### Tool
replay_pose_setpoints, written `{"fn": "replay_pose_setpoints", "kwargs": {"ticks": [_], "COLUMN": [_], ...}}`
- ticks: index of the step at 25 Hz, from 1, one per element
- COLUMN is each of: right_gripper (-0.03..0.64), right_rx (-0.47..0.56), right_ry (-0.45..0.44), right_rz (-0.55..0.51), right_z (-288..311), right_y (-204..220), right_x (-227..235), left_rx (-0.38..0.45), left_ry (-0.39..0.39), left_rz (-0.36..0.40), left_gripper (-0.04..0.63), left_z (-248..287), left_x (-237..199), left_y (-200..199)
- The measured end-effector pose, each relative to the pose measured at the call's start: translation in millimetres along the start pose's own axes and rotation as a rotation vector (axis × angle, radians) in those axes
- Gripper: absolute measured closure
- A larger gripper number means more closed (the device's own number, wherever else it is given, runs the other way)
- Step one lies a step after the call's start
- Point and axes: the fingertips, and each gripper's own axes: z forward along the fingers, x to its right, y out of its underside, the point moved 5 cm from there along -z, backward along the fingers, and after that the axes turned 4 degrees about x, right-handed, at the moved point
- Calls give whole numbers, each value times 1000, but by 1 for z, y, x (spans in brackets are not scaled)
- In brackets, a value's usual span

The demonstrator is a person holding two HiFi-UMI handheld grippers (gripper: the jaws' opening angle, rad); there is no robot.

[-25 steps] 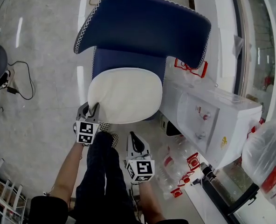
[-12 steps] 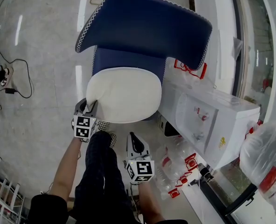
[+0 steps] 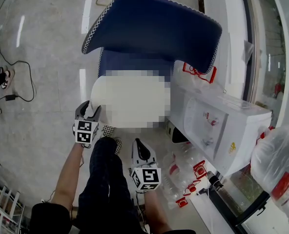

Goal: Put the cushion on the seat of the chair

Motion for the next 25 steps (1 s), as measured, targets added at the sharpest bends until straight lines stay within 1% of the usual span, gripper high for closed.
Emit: {"fn": "replay_pose_setpoints", "kwargs": {"ticks": [7, 12, 16, 25], "right_gripper": [588, 588, 588, 588], "right_rx": [18, 33, 57, 125], "right_ry": [6, 4, 1, -3], "right_rz": [-10, -19, -29, -64], "right_z": [-7, -19, -30, -66], "right_y": [-9, -18, -30, -62], "right_x": [-4, -13, -22, -38], "left_rx": [34, 47, 69, 104], "left_ry": [-25, 12, 37, 56], "left_rz": [8, 23, 22, 69], "left_gripper": [371, 371, 372, 374], "left_z": [-22, -37, -58, -117], "left_x": [-4, 6, 15, 39], "left_y": [-15, -31, -48, -77]}}
